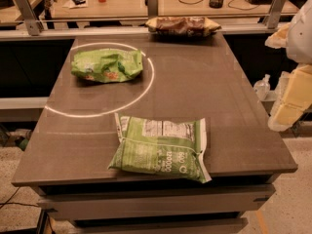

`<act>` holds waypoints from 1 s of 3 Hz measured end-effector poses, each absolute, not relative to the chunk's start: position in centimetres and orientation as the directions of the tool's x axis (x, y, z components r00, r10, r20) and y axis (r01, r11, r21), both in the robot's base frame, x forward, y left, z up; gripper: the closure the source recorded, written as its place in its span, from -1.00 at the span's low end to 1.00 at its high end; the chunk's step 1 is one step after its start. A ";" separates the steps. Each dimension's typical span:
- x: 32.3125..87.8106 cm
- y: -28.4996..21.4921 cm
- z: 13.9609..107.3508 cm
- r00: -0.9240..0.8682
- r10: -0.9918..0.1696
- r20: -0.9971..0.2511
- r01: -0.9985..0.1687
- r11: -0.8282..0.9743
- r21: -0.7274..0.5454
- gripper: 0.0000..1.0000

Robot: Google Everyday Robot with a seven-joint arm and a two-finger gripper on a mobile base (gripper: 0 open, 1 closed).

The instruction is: Move green jalapeno chip bag near green rice chip bag

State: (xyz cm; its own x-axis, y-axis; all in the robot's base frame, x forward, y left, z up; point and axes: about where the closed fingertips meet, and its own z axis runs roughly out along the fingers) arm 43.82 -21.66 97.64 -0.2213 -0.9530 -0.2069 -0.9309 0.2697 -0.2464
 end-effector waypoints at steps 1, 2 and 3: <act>43.5 -21.1 97.5 -0.210 -0.953 -0.219 -0.934 0.262 -0.242 -1.00; 42.4 -19.4 96.5 -0.171 -0.946 -0.275 -0.950 0.232 -0.210 -1.00; 40.6 -16.4 94.1 -0.076 -0.928 -0.365 -0.976 0.144 -0.161 -1.00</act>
Offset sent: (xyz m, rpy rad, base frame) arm -0.0438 0.0621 -0.0396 0.2405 0.0847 0.1805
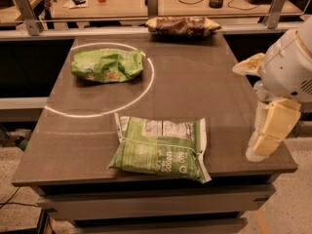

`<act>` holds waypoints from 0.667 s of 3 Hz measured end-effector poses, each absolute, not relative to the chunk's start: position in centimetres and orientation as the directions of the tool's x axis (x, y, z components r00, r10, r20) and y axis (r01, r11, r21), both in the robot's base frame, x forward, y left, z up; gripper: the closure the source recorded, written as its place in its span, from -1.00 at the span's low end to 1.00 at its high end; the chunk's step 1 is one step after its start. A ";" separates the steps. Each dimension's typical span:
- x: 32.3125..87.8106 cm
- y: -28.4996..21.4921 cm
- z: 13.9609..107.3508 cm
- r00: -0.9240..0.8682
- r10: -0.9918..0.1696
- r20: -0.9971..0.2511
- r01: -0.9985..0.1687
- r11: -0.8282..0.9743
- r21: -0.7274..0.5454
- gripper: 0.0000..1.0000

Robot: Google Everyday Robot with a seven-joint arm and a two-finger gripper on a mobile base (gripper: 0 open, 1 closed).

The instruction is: Move green jalapeno chip bag near green rice chip bag

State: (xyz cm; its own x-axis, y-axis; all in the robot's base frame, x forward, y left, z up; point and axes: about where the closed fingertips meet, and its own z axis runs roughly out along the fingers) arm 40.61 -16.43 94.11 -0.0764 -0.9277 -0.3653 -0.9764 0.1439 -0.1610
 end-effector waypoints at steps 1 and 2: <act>39.3 -14.2 92.1 0.002 -0.911 -0.413 -0.988 0.062 -0.143 -1.00; 39.0 -12.2 90.5 0.023 -0.900 -0.436 -0.991 0.036 -0.127 -1.00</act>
Offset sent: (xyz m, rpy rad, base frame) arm -0.0181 0.0660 -0.0599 0.1188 0.0652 0.1331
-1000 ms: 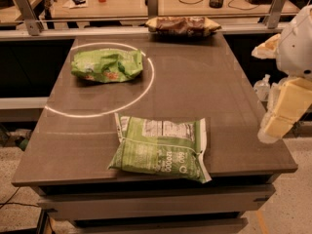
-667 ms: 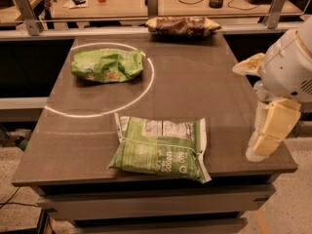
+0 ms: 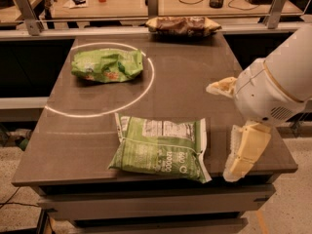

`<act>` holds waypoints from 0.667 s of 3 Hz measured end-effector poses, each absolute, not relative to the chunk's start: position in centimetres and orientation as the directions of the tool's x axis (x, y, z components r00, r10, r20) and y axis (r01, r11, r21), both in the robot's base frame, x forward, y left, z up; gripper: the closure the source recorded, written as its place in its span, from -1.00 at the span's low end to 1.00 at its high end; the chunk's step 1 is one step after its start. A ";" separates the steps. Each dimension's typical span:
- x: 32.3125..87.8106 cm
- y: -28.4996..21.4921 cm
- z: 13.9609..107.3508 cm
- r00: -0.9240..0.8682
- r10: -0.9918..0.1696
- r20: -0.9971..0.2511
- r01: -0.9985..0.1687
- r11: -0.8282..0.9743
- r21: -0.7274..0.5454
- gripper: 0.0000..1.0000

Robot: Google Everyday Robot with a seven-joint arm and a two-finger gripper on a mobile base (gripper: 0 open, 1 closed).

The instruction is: Move green jalapeno chip bag near green rice chip bag

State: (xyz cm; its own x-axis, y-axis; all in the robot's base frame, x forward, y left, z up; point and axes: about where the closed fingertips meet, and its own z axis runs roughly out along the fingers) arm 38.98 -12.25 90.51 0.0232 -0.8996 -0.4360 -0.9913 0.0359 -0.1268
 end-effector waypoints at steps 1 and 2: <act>39.6 -10.1 88.8 -0.029 -0.888 -0.460 -0.989 0.091 -0.114 -1.00; 40.4 -7.9 87.3 -0.080 -0.881 -0.467 -0.989 0.130 -0.074 -1.00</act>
Offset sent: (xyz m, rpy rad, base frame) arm 0.0265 0.0694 -0.0531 0.0479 0.1090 -0.1345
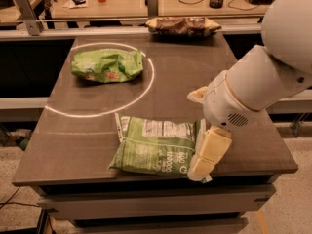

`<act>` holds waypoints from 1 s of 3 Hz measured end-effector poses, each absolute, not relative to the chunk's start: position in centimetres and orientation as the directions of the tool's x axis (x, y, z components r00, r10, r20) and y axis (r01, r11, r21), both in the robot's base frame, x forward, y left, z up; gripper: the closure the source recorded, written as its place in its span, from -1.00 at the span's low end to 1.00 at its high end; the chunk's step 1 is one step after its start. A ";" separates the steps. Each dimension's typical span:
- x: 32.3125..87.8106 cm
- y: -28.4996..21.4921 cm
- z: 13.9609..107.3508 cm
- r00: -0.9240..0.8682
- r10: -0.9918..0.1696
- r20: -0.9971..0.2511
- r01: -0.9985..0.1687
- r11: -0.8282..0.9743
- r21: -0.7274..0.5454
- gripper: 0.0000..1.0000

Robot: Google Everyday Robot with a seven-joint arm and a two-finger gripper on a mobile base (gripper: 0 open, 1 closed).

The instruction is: Move green jalapeno chip bag near green rice chip bag

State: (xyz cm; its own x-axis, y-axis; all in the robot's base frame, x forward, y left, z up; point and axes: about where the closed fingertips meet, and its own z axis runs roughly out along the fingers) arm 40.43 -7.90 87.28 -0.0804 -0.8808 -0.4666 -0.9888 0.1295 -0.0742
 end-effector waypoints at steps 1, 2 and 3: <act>40.8 -6.4 85.7 -0.123 -0.869 -0.480 -0.988 0.154 -0.026 -1.00; 40.7 -5.1 84.2 -0.141 -0.866 -0.480 -0.988 0.154 0.013 -1.00; 40.3 -4.5 82.5 -0.155 -0.877 -0.455 -0.988 0.147 0.053 -0.73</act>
Offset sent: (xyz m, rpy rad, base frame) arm 0.0041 0.0435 -0.0530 0.0355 0.1402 -0.0245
